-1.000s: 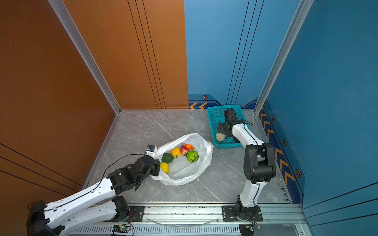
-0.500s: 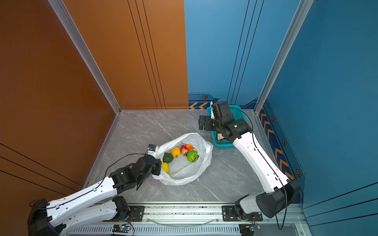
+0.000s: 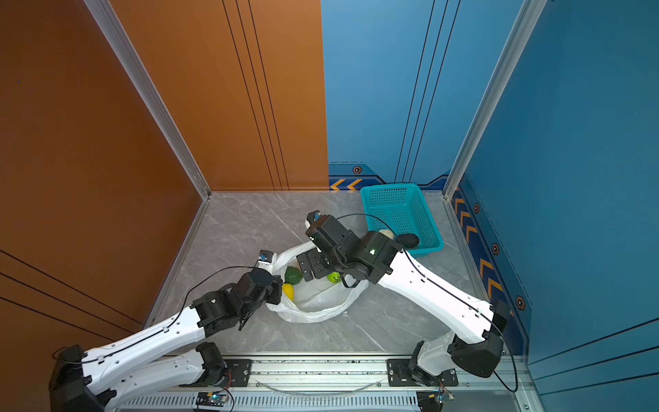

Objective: Untie the knot of the plastic bag and take out the fruit
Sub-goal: Pick up the fruit from the plastic bag.

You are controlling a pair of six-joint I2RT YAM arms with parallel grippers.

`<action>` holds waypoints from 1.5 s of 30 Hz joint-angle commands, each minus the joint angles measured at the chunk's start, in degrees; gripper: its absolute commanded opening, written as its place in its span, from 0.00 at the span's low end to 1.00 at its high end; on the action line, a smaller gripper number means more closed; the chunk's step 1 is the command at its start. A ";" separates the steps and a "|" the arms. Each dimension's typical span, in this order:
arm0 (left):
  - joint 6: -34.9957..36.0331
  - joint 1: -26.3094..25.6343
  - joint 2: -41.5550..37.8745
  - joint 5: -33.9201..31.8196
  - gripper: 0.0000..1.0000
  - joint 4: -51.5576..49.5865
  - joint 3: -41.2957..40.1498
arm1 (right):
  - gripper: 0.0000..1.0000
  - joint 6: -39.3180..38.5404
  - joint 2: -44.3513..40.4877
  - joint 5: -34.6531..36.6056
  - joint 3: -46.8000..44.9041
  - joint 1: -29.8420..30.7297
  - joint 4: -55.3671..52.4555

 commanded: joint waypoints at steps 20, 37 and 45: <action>-0.72 -5.34 1.29 -1.61 0.00 2.92 0.62 | 0.95 4.33 5.99 4.81 -33.21 -2.62 28.15; 0.03 -5.96 2.26 -1.48 0.00 4.53 0.24 | 1.00 4.55 15.56 11.78 -28.52 -7.88 33.08; 0.06 -5.90 2.34 -1.68 0.00 4.49 0.11 | 1.00 3.22 21.48 5.21 -26.44 -11.21 33.17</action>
